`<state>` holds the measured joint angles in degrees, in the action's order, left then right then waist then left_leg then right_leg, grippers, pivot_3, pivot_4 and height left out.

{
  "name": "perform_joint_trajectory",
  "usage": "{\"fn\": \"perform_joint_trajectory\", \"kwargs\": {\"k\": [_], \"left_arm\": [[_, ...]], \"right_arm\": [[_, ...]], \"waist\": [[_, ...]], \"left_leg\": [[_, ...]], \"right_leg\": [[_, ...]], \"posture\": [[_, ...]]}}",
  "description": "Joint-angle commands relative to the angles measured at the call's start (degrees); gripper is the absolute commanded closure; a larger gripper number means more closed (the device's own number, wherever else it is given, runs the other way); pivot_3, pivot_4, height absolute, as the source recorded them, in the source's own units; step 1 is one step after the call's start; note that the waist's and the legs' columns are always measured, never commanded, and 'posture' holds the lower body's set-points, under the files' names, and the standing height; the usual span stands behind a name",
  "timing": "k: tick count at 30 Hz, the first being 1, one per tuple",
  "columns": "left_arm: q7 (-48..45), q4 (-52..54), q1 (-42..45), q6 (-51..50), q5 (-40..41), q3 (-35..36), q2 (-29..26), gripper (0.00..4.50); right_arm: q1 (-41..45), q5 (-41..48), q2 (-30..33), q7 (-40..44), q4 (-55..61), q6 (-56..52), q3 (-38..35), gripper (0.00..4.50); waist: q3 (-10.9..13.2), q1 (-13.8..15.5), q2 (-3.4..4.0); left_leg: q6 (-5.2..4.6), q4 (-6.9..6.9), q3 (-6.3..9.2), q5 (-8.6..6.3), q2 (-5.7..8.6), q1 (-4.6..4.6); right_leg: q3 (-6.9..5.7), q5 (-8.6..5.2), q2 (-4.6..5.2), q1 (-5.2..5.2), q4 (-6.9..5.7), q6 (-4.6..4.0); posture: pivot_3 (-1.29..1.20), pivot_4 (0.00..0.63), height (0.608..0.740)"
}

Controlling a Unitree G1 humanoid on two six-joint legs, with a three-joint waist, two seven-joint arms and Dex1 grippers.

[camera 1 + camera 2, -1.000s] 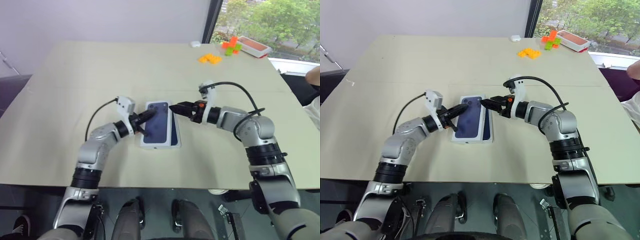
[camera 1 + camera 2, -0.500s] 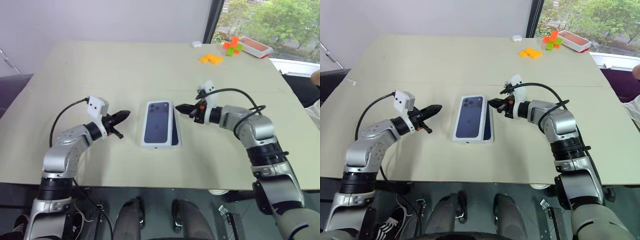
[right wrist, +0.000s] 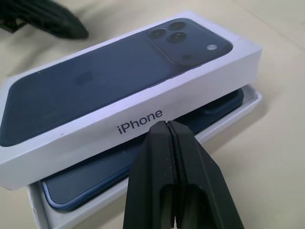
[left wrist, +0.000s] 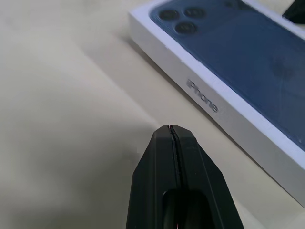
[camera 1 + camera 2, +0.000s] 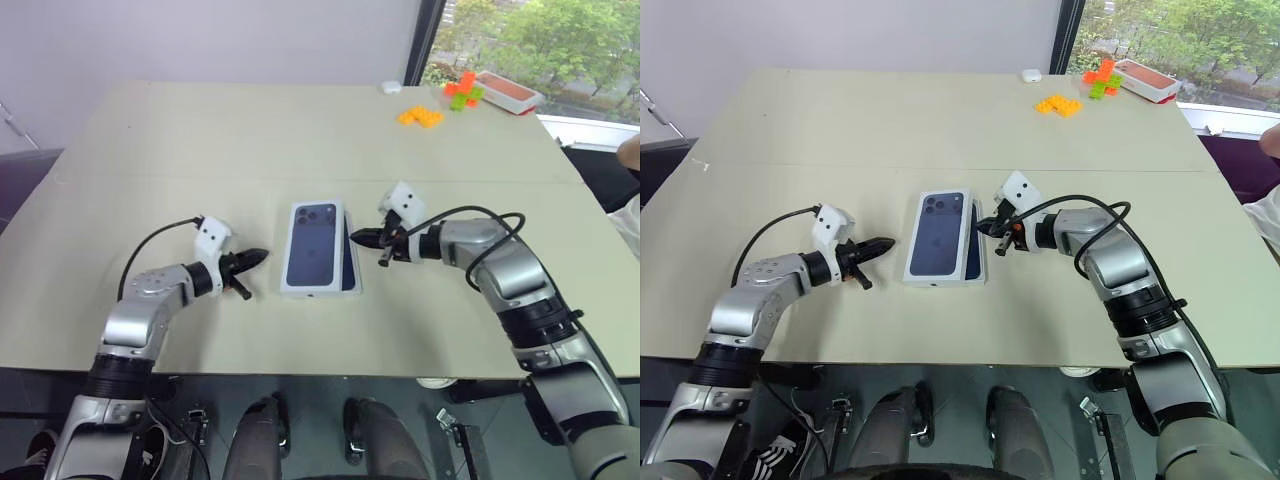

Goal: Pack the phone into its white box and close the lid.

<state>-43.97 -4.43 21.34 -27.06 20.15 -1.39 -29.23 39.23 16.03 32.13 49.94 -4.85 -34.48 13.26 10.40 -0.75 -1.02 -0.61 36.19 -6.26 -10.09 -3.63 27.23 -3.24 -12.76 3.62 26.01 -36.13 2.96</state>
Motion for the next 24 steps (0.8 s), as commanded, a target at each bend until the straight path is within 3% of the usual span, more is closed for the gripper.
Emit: {"fn": "perform_joint_trajectory", "kwargs": {"k": [1, 24], "left_arm": [[-0.34, 0.75, 2.23, -0.04, -0.41, -0.99, 1.30, 4.50], [1.50, 3.20, 5.45, -2.61, 0.75, -0.96, 7.39, 4.50]], "right_arm": [[0.19, -0.85, -0.08, 0.45, 2.20, 1.16, -0.55, 4.44], [-0.23, -6.25, -0.36, 1.75, -0.44, 4.03, 0.08, 4.44]], "waist": [[0.00, 0.02, 0.00], [-0.01, 0.15, -0.01]], "left_leg": [[0.00, 0.02, 0.00, 0.00, 0.00, 0.01], [-0.02, 0.36, 0.04, 0.02, 0.00, -0.07]], "right_leg": [[0.00, 0.00, 0.00, 0.00, -0.01, 0.00], [-0.02, 0.01, -0.07, -0.24, -0.16, 0.03]], "posture": [[0.00, 0.150, 0.740], [0.00, 0.150, 0.740]]}}
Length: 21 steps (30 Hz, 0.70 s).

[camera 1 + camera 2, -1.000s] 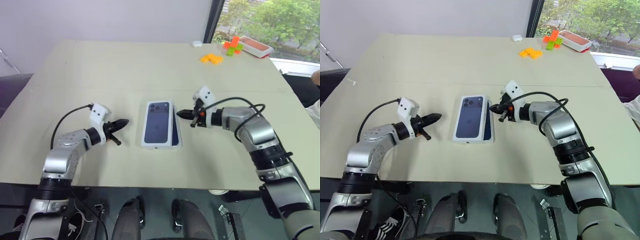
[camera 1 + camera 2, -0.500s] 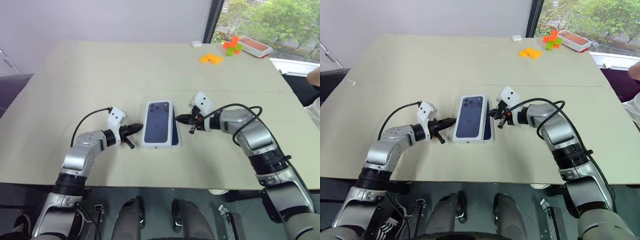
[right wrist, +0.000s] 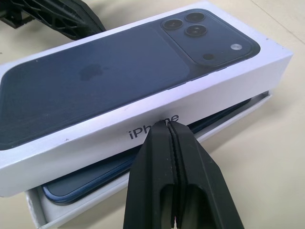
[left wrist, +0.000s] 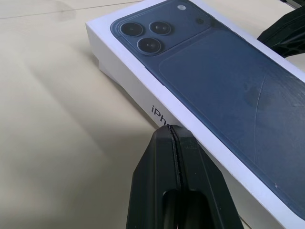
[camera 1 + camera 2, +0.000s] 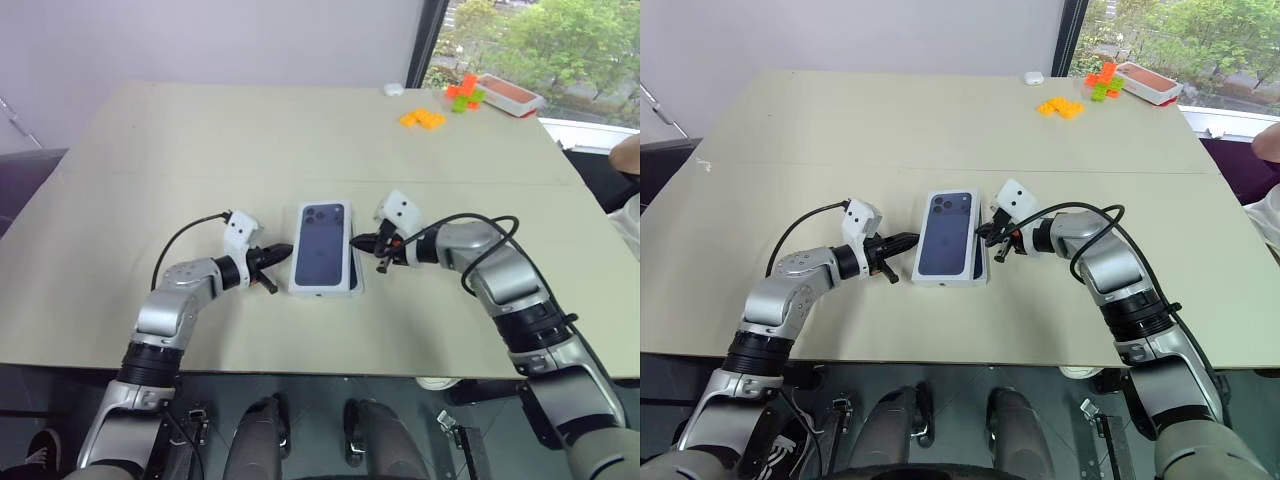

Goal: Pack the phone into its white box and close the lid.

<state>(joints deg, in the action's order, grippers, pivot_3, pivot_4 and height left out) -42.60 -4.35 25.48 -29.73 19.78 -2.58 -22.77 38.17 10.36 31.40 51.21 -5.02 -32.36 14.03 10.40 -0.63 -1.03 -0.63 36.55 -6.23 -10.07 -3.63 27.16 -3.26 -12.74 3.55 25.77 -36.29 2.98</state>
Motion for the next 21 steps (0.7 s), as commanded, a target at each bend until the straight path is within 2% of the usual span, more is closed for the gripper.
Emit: {"fn": "perform_joint_trajectory", "kwargs": {"k": [1, 21], "left_arm": [[0.28, 3.17, 1.41, 0.03, 0.98, 0.15, 1.15, 4.50], [0.79, 6.04, 0.16, -1.53, 0.71, -0.61, 2.47, 4.50]], "right_arm": [[1.07, -0.92, 0.38, 0.55, -0.88, 2.25, -0.75, 4.44], [3.04, -2.97, -0.29, -0.04, -5.49, 3.92, -1.85, 4.44]], "waist": [[0.00, 0.02, 0.00], [0.00, -0.09, 0.00]], "left_leg": [[0.00, 0.01, 0.00, 0.00, 0.00, 0.00], [0.01, 0.41, 0.09, -0.02, -0.02, -0.01]], "right_leg": [[0.00, 0.00, 0.00, -0.01, 0.00, 0.00], [-0.01, 0.00, 0.02, -0.10, -0.23, -0.03]], "posture": [[0.00, 0.150, 0.740], [0.00, 0.150, 0.740]]}}
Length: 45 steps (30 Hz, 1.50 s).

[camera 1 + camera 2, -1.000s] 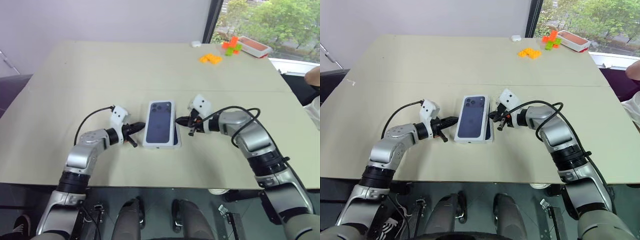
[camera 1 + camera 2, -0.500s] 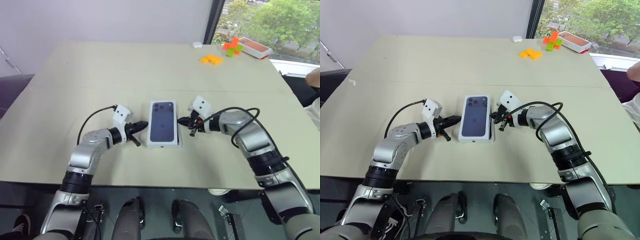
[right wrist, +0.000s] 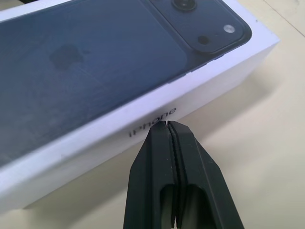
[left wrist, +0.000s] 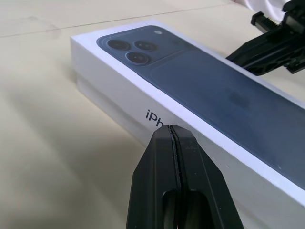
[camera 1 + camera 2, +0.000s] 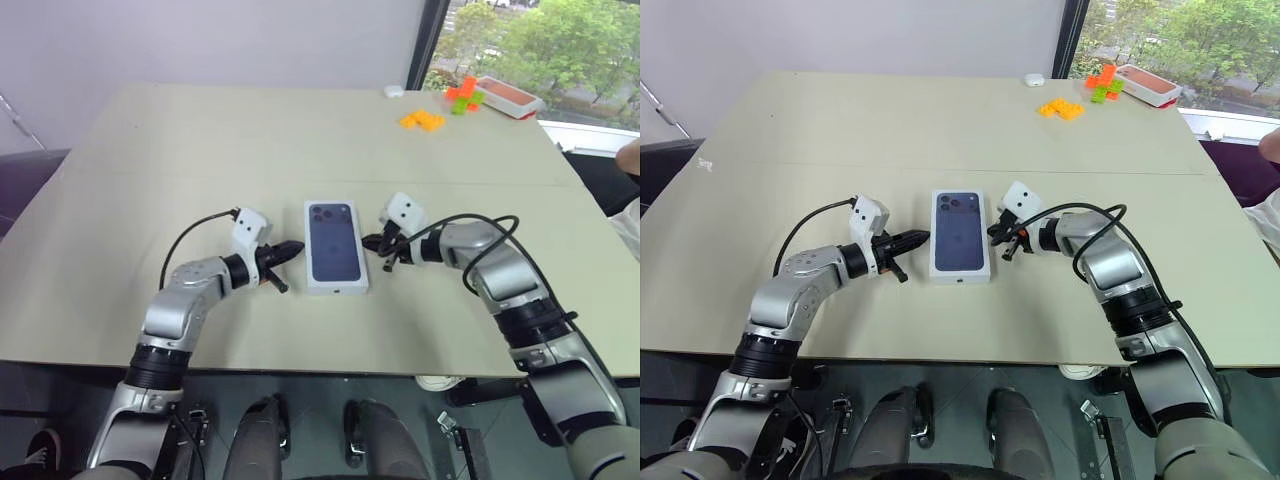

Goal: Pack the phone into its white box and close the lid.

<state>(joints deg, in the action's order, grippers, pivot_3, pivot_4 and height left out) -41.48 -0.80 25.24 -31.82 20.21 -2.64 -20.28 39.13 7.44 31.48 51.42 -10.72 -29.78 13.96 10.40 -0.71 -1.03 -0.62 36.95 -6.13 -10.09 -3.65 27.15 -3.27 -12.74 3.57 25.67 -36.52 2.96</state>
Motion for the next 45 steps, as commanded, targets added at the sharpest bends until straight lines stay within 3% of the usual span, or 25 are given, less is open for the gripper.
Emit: {"fn": "perform_joint_trajectory", "kwargs": {"k": [1, 20, 27, 38, 45], "left_arm": [[-0.31, 2.49, 0.27, 0.54, 0.29, -0.49, -0.04, 4.50], [1.41, 0.28, 1.09, 2.16, -1.08, 0.13, 0.45, 4.50], [3.05, -0.92, 3.85, 3.89, -0.61, 3.74, -0.78, 4.50], [5.43, -17.88, 15.89, 12.97, -6.26, 0.51, 5.74, 4.50], [4.58, -25.00, 17.96, 14.97, -10.40, -2.31, 6.10, 4.50]], "right_arm": [[2.16, -0.08, -0.38, -0.32, 0.04, 1.38, -1.84, 4.44], [3.83, -2.90, -2.17, -4.19, -3.27, 3.29, -1.18, 4.44], [8.30, -0.10, -4.38, -7.65, -7.83, 6.10, -7.76, 4.44], [9.82, -4.84, -10.01, -9.36, -13.15, 9.95, -3.91, 4.44], [8.49, -7.01, -10.22, -8.89, -13.76, 8.63, -2.02, 4.44]], "waist": [[0.00, 0.00, 0.00], [0.00, -0.01, 0.00], [0.01, -0.06, 0.01], [0.00, 0.05, 0.00], [0.00, -0.29, 0.00]], "left_leg": [[0.00, 0.00, 0.00, 0.00, 0.00, 0.00], [0.00, 0.05, 0.01, 0.00, 0.00, -0.01], [0.01, 0.07, 0.00, 0.00, 0.00, -0.01], [-0.03, 0.21, -0.18, 0.02, 0.14, -0.01], [-0.03, 0.21, -0.11, 0.02, 0.06, -0.07]], "right_leg": [[0.00, 0.00, 0.00, 0.00, -0.01, 0.00], [0.00, 0.00, 0.00, 0.01, -0.12, 0.00], [0.00, 0.00, 0.01, 0.06, -0.20, -0.01], [0.00, 0.08, -0.02, 0.04, -0.36, 0.18], [0.00, 0.08, -0.10, 0.09, -0.53, 0.18]], "posture": [[0.00, 0.150, 0.740], [0.00, 0.150, 0.740], [0.00, 0.150, 0.740], [0.00, 0.150, 0.740], [0.00, 0.150, 0.740]]}}
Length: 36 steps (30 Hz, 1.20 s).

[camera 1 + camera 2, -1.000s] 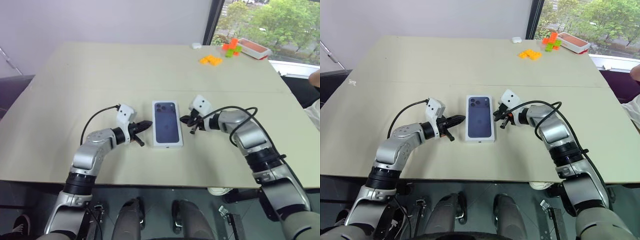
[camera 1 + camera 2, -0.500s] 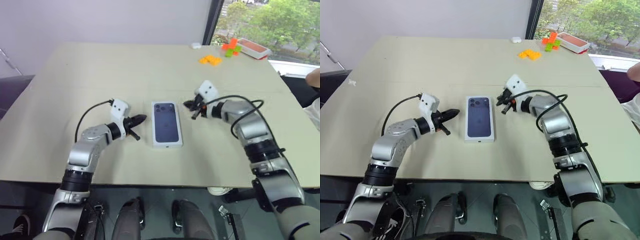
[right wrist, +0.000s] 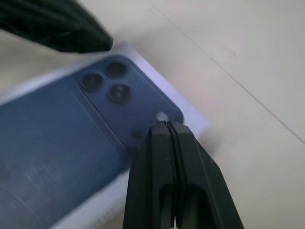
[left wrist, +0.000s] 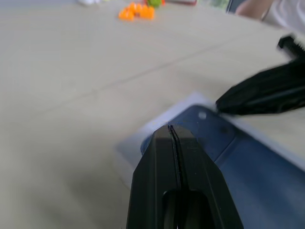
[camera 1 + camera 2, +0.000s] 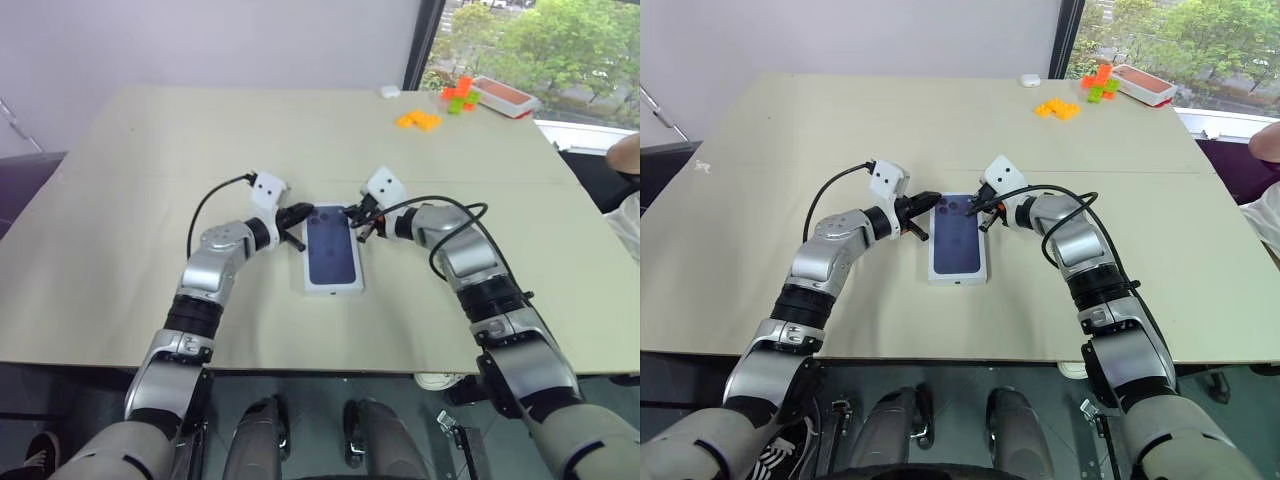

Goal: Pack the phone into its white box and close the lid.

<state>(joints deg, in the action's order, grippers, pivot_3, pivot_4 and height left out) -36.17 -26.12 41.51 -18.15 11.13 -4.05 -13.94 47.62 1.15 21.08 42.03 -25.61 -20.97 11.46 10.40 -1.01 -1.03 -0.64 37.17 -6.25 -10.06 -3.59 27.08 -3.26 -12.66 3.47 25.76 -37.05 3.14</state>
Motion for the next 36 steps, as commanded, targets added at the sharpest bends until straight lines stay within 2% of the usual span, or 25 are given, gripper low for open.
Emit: {"fn": "perform_joint_trajectory", "kwargs": {"k": [1, 6, 16, 25, 32, 36], "left_arm": [[-0.99, 0.61, 1.38, 0.11, -1.23, -0.96, -0.32, 4.50], [-3.29, 3.33, -1.27, -2.91, -1.92, -2.65, -2.55, 4.50], [-7.58, 17.23, -8.78, -9.93, 1.11, -2.63, -5.96, 4.50], [-10.16, 21.75, -11.28, -11.95, 2.06, -3.76, -6.37, 4.50], [-14.50, 22.99, -12.56, -14.48, 3.14, -4.92, -10.05, 4.50], [-14.37, 23.67, -12.76, -15.29, 5.99, -0.87, -11.34, 4.50]], "right_arm": [[-0.50, -0.74, 0.28, 0.67, 1.66, -0.71, 0.52, 4.44], [-2.31, -0.03, 1.52, 3.03, 4.91, -3.42, 0.38, 4.44], [-6.92, 2.68, 4.10, 10.83, 14.03, -10.49, 1.31, 4.44], [-11.54, 6.99, 12.15, 22.59, 24.68, -18.41, 5.52, 4.44], [-12.88, 8.51, 15.53, 26.41, 27.41, -20.31, 7.77, 4.44], [-11.21, 9.90, 12.64, 22.41, 24.76, -18.52, 3.48, 4.44]], "waist": [[0.00, 0.06, 0.00], [0.00, 0.09, 0.00], [-0.01, 0.08, 0.01], [-0.02, 0.23, 0.01], [-0.11, 0.27, 0.05], [-0.14, 0.16, 0.04]], "left_leg": [[0.00, -0.01, 0.02, 0.00, -0.01, 0.00], [0.01, -0.01, 0.06, 0.00, -0.09, -0.01], [0.14, -0.08, 0.09, -0.09, -0.12, -0.34], [0.22, -0.21, 0.11, -0.14, -0.12, -0.47], [0.21, -0.83, 0.03, -0.14, -0.09, -0.56], [0.20, -0.96, 0.02, -0.13, -0.10, -0.55]], "right_leg": [[0.00, 0.00, -0.02, 0.01, -0.01, 0.00], [0.00, -0.07, 0.03, 0.00, -0.01, -0.13], [0.02, -0.10, 0.14, -0.26, 0.02, -0.19], [0.02, -0.10, 0.33, -0.37, 0.26, -0.25], [0.01, 0.01, 0.32, -0.46, 0.96, -0.41], [0.01, -0.06, 0.28, -0.45, 1.01, -0.31]], "posture": [[0.00, 0.150, 0.740], [0.00, 0.150, 0.740], [0.00, 0.150, 0.740], [0.00, 0.150, 0.740], [0.00, 0.150, 0.740], [0.00, 0.150, 0.740]]}}
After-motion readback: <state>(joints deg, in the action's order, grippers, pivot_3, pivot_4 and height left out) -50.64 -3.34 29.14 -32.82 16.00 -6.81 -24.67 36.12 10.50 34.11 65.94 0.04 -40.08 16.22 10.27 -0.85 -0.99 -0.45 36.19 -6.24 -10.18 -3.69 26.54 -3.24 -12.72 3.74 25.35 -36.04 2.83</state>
